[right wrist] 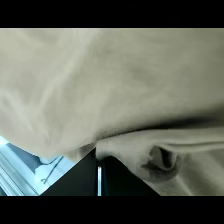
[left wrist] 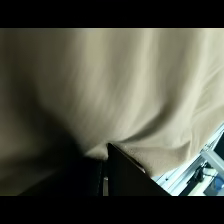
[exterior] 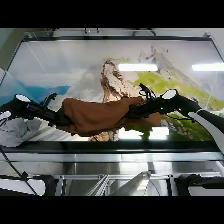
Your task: Fold the shirts.
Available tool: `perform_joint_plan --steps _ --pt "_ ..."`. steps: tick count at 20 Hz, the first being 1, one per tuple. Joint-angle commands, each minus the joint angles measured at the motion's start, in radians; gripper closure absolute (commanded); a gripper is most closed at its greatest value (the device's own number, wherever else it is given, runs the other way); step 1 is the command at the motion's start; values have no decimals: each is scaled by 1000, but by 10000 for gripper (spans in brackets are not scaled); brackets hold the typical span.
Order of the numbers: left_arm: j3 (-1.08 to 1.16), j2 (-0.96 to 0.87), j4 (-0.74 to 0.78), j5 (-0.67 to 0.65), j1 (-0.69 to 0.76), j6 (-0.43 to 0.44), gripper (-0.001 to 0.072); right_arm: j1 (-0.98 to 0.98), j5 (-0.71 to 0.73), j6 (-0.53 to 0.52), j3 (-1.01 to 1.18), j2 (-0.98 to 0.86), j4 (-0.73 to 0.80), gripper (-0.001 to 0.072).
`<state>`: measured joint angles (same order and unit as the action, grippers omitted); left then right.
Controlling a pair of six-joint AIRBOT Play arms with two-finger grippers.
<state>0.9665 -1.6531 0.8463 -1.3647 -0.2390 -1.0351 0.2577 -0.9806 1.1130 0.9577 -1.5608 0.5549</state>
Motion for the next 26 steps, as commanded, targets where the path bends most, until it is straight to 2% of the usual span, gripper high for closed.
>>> perform_joint_plan --steps 1,5,9,12,14,16,18,20,22,26 --pt "46 -12 -16 -74 29 7 705 -3 -19 -52 5 42 -54 687" --pt "194 113 -138 -256 29 6 705 -42 -71 -71 84 240 -69 688" --pt "412 338 -329 -333 26 -5 704 -120 -67 -71 219 510 -69 688" --pt "602 505 -408 -324 26 -43 704 -206 -1 -71 348 711 -61 688" --pt "702 608 -444 -262 26 -85 677 -256 16 -71 434 809 -61 688" --pt "783 708 -492 -162 26 -89 677 -287 16 -98 521 874 -61 688" --pt "863 786 -515 -60 27 -89 677 -313 45 -104 606 905 -27 688" --pt "940 823 -509 -13 26 -124 677 -332 49 -85 665 897 2 688" --pt "1002 805 -491 -58 27 -188 677 -333 23 -68 669 863 1 688" --pt "1025 652 -486 -253 27 -288 677 -317 -114 -39 668 690 -1 688"
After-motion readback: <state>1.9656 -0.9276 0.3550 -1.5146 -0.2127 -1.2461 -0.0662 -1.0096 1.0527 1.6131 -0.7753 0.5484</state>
